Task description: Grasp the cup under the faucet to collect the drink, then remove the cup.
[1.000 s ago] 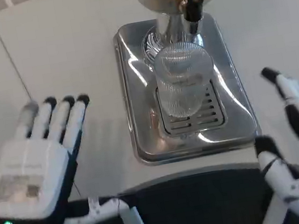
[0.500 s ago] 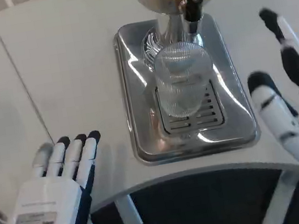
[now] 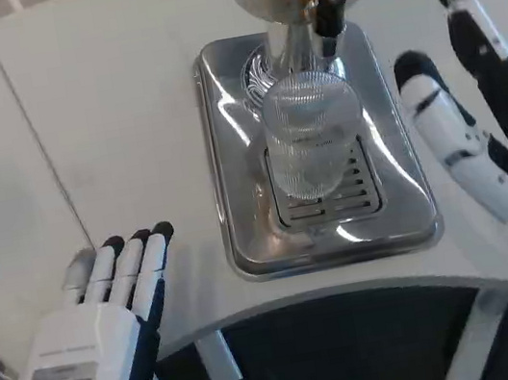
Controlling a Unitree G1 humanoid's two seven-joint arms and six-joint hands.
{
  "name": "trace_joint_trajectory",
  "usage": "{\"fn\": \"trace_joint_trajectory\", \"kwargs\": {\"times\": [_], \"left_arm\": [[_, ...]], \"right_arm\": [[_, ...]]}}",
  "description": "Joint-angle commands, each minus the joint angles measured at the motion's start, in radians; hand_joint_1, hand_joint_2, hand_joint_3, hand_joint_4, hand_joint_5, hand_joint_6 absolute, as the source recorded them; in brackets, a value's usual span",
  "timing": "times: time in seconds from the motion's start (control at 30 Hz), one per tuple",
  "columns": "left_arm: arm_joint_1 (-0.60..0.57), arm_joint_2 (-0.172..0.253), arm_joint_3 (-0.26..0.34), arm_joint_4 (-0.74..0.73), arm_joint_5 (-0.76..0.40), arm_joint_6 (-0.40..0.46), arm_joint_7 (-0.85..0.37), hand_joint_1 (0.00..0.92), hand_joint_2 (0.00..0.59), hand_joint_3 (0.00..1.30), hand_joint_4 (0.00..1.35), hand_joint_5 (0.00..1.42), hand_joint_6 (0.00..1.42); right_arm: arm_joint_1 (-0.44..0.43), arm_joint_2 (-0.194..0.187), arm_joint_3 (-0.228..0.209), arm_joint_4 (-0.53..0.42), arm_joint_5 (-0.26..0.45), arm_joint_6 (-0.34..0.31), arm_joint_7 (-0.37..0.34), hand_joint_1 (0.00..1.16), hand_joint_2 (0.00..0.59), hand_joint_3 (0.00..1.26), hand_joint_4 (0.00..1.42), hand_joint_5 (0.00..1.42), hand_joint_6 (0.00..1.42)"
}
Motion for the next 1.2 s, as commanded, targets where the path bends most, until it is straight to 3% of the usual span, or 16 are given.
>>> {"fn": "trace_joint_trajectory", "kwargs": {"times": [0.03,0.43,0.63,0.8,1.0,1.2], "left_arm": [[0.009,-0.002,0.002,0.003,-0.006,-0.010,-0.004,0.000,0.004,0.00,0.00,0.00,0.00],[0.008,-0.002,0.004,0.009,-0.004,-0.005,-0.012,0.000,0.007,0.00,0.00,0.00,0.00],[0.010,-0.003,0.012,0.011,-0.006,0.001,-0.012,0.000,0.009,0.00,0.00,0.00,0.00],[0.008,-0.003,0.017,0.014,-0.007,0.003,-0.013,0.000,0.013,0.00,0.00,0.00,0.00],[0.007,-0.004,0.017,0.017,-0.009,0.003,-0.014,0.000,0.014,0.00,0.00,0.00,0.00],[0.008,-0.007,0.020,0.016,-0.010,0.007,-0.013,0.000,0.014,0.00,0.00,0.00,0.00]], "right_arm": [[-0.042,0.002,0.002,0.020,0.011,0.016,-0.034,0.00,0.525,0.00,0.00,0.00,0.00],[-0.227,0.036,0.039,0.138,0.021,0.077,-0.096,0.00,0.533,0.00,0.00,0.00,0.00],[-0.256,0.064,0.084,0.194,0.014,0.067,-0.165,0.00,0.532,0.00,0.00,0.00,0.00],[-0.280,0.088,0.099,0.236,0.051,0.058,-0.203,0.00,0.532,0.00,0.00,0.00,0.00],[-0.304,0.068,0.125,0.242,0.062,0.062,-0.190,0.00,0.539,0.00,0.00,0.00,0.00],[-0.324,0.065,0.112,0.276,0.103,0.079,-0.186,0.00,0.545,0.00,0.00,0.00,0.00]]}}
